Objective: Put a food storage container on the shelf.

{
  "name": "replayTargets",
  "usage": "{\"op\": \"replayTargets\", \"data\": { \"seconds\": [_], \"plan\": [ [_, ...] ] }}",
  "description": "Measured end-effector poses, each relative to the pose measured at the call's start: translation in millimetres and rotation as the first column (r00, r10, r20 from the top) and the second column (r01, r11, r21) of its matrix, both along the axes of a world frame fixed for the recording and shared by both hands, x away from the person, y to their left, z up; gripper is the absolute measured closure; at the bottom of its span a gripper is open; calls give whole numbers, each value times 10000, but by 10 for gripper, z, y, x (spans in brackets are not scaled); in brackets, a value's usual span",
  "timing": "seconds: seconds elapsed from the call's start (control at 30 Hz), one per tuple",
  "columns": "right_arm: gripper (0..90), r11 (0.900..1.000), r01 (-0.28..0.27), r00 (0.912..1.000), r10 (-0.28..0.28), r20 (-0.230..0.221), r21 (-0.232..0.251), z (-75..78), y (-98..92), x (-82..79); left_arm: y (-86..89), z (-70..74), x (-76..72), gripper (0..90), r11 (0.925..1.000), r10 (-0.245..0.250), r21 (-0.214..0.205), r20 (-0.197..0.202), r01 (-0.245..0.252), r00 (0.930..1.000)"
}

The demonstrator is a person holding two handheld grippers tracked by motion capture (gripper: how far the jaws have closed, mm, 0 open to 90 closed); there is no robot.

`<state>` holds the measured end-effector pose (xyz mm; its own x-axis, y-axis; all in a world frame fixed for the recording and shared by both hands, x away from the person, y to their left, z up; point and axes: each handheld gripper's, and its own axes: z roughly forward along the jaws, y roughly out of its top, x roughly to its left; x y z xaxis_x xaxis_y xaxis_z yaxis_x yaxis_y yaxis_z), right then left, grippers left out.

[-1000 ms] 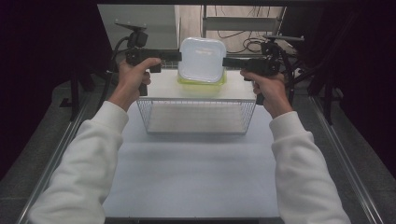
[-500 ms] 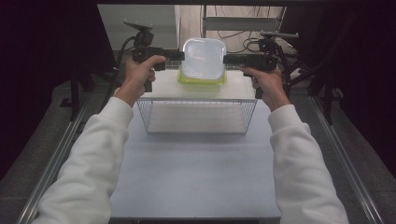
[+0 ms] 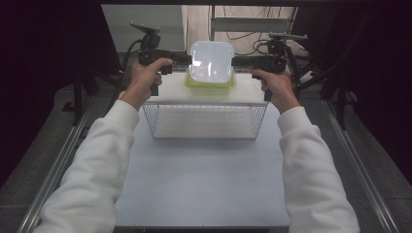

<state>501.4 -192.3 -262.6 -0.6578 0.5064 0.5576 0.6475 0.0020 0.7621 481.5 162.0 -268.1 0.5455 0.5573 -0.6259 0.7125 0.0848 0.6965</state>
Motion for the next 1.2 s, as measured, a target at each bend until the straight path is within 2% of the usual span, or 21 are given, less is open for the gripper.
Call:
{"op": "replayTargets", "data": {
  "seconds": [0.07,0.1,0.17,0.23,0.27,0.3,0.37,0.43,0.47,0.5,0.53,0.6,0.67,1.0,1.2],
  "plan": [
    [781,10000,22,9998,-20,-183,84,3,3,50,21,-12,53,795,9997,3,-237,-307,-10,9995],
    [781,10000,22,9998,-20,-183,84,3,3,50,21,-12,53,795,9997,3,-237,-307,-10,9995],
    [774,9999,98,9990,-95,-434,77,22,22,94,36,-25,95,794,9990,48,-438,-559,-73,9984],
    [769,9998,172,9973,-164,-709,102,30,30,131,58,-54,163,792,9967,86,-801,-927,-161,9957],
    [769,9998,172,9973,-164,-709,102,30,30,131,58,-54,163,792,9967,86,-801,-927,-161,9957],
    [765,9992,312,9937,-282,-1088,255,21,32,181,67,-74,205,792,9948,89,-998,-1120,-202,9937],
    [762,9990,339,9925,-302,-1184,290,16,30,193,66,-81,230,792,9936,94,-1104,-1250,-233,9921],
    [759,9976,518,9857,-436,-1626,469,-10,20,244,66,-91,264,789,9919,111,-1233,-1444,-292,9895],
    [758,9956,650,9794,-507,-1953,675,-36,14,285,66,-99,283,784,9908,130,-1314,-1553,-337,9878],
    [758,9956,650,9794,-507,-1953,675,-36,14,285,68,-106,293,784,9901,126,-1359,-1603,-347,9870],
    [756,9944,738,9747,-558,-2165,758,-53,16,312,73,-119,313,777,9887,132,-1450,-1733,-388,9848],
    [756,9939,774,9732,-582,-2224,786,-62,15,325,72,-128,324,774,9869,134,-1556,-1791,-417,9837],
    [760,9904,884,9623,-574,-2657,1062,-91,2,361,78,-143,348,765,9854,149,-1637,-1906,-467,9816],
    [730,9878,973,9471,-542,-3163,1219,-143,-12,391,60,-199,378,724,9844,74,-1708,-2054,-433,9786],
    [729,9886,929,9459,-504,-3204,1188,-134,-11,372,72,-208,362,724,9841,-50,-1746,-2064,-318,9784]
  ]
}}
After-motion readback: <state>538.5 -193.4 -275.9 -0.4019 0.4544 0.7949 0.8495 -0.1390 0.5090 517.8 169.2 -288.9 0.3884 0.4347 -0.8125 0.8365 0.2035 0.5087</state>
